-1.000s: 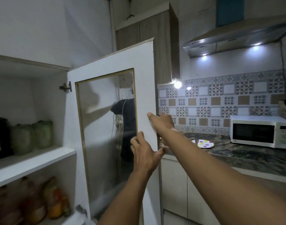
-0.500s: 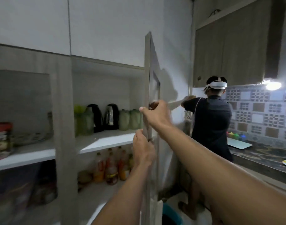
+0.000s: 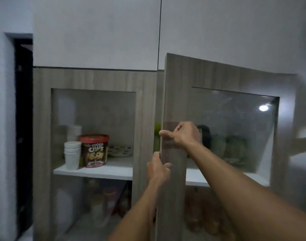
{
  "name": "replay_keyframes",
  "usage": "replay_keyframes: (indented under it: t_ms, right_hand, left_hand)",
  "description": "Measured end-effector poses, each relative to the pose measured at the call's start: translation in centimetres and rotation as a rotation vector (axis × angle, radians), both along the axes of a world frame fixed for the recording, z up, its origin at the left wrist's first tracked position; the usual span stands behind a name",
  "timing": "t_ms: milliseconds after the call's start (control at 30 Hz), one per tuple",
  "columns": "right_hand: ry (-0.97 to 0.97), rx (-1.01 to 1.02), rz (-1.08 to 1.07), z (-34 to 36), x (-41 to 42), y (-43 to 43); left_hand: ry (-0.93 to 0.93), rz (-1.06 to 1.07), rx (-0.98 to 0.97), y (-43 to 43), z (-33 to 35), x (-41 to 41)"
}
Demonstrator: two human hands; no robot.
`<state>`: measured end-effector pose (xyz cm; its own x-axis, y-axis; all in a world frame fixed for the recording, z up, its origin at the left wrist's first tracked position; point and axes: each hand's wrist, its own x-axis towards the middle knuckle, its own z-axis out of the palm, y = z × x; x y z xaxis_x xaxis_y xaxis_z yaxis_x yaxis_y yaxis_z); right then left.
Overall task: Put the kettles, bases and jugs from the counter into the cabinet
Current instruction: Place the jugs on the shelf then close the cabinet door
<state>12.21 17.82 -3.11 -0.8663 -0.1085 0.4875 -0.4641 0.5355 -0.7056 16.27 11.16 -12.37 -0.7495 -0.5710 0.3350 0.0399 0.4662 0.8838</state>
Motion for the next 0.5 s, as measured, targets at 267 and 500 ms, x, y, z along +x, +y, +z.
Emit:
replay_keyframes:
  t_ms: [267,500]
  right_hand:
    - [0.029,0.012,0.018,-0.4,-6.2,-3.3]
    - [0.068,0.106,0.020,-0.4,-8.8,-4.6]
  left_hand:
    - [0.004,0.017,0.063,-3.0,0.2,-4.6]
    - [-0.046,0.079,0.014,-4.8,0.8,-7.3]
